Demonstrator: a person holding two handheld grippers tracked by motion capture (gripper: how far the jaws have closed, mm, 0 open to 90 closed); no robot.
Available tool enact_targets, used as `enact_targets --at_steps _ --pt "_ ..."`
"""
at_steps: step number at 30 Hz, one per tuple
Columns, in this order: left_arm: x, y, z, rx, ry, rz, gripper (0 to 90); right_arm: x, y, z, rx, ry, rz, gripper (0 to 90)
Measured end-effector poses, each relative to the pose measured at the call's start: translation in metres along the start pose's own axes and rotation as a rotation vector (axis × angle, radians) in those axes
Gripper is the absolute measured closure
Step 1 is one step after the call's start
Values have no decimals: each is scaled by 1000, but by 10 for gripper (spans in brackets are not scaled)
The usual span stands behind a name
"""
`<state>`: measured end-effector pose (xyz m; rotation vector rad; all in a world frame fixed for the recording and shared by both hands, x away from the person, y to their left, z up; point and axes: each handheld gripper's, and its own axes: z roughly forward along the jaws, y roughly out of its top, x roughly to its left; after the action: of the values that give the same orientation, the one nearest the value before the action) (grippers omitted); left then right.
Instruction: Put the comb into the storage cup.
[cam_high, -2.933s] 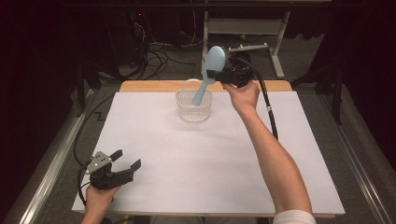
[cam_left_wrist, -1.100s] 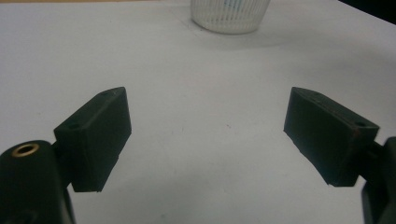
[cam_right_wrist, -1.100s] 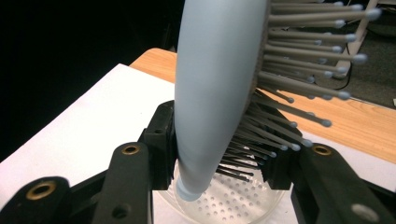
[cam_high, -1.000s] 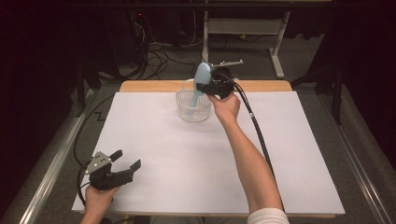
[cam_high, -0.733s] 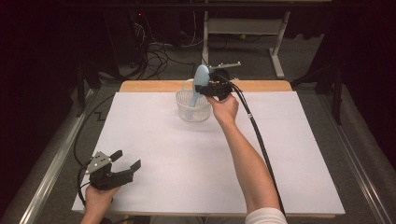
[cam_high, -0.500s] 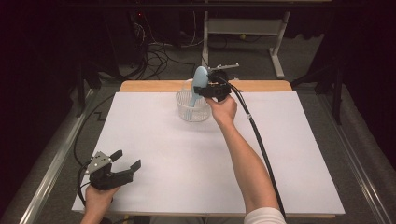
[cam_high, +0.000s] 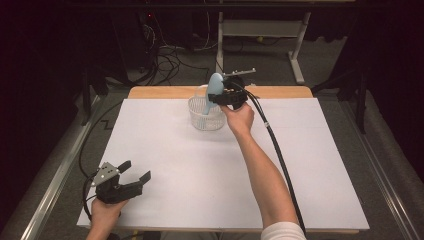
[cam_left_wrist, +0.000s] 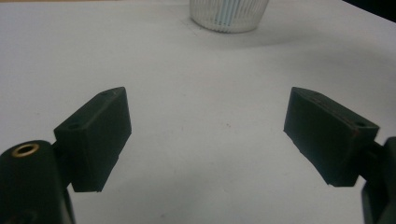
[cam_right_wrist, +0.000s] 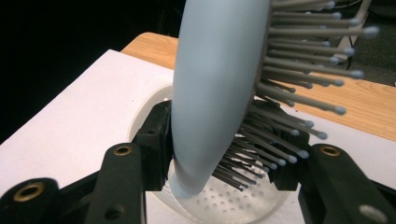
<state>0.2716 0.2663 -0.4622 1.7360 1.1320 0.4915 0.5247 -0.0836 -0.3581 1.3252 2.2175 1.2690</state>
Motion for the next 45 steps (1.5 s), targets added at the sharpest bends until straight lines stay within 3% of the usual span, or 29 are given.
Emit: enact_targets --at_steps 11,17,33,45 --pt "0 0 1 3 0 1 144 -9 0 -4 18 -39 -1 429" --pt "1 0 1 3 5 -6 144 -18 -6 -5 26 -61 30 377" --pt "-1 0 1 5 2 0 144 -30 -15 -7 60 -54 69 345" --pt "-2 0 2 8 5 -3 144 -34 -17 -21 50 -54 57 346"
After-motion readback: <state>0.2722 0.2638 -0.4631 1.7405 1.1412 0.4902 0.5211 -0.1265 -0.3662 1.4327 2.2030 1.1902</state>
